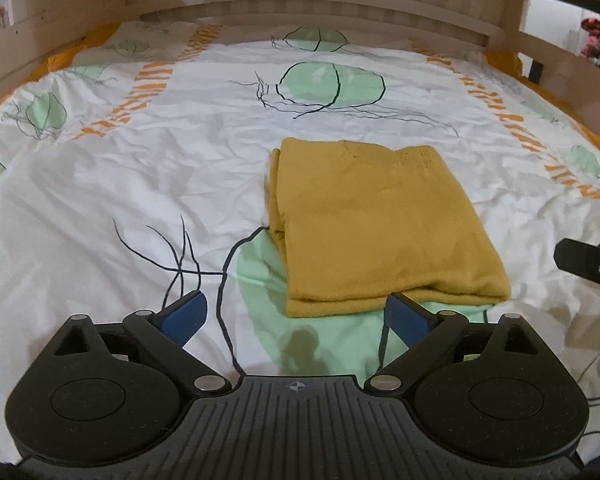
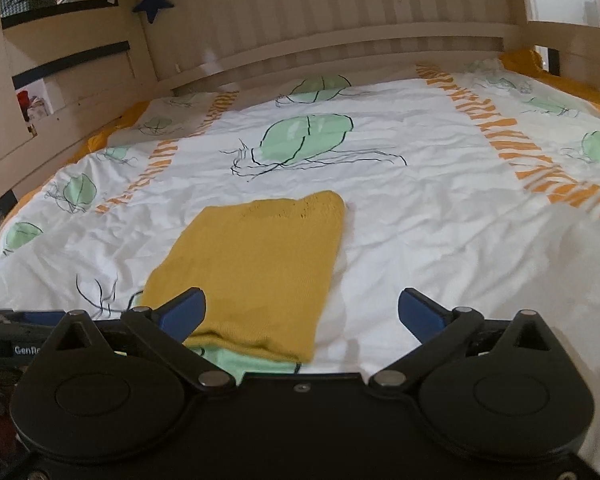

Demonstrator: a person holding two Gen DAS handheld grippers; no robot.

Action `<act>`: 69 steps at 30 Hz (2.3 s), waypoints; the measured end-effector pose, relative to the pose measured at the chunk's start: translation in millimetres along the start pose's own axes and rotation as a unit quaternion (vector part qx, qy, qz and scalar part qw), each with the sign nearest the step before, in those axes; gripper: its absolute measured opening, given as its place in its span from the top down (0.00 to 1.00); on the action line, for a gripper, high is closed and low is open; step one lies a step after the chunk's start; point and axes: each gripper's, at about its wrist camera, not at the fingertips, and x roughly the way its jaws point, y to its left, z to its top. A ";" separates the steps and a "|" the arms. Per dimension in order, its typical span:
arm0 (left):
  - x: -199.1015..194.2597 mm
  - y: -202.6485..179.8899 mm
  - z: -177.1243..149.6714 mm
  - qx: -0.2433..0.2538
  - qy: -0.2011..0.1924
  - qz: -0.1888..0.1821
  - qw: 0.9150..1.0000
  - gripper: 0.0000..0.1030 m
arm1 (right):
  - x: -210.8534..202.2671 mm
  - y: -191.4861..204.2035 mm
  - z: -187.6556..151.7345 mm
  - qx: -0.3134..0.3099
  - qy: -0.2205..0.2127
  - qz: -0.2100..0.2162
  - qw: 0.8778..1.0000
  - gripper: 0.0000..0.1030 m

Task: Fold small clothes

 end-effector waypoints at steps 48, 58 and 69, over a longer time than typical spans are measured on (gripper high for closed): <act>-4.0 -0.1 2.8 -0.019 0.038 0.016 0.999 0.06 | -1.9 30.2 -3.5 -0.030 0.030 -0.019 0.999 0.01; -2.7 7.8 3.5 -0.026 0.040 0.020 0.999 0.06 | 1.4 31.7 -3.2 -0.031 0.039 -0.025 0.998 0.01; 1.1 15.0 1.9 -0.031 0.047 0.023 0.998 0.06 | 5.1 31.7 -4.5 -0.025 0.048 -0.025 0.998 0.01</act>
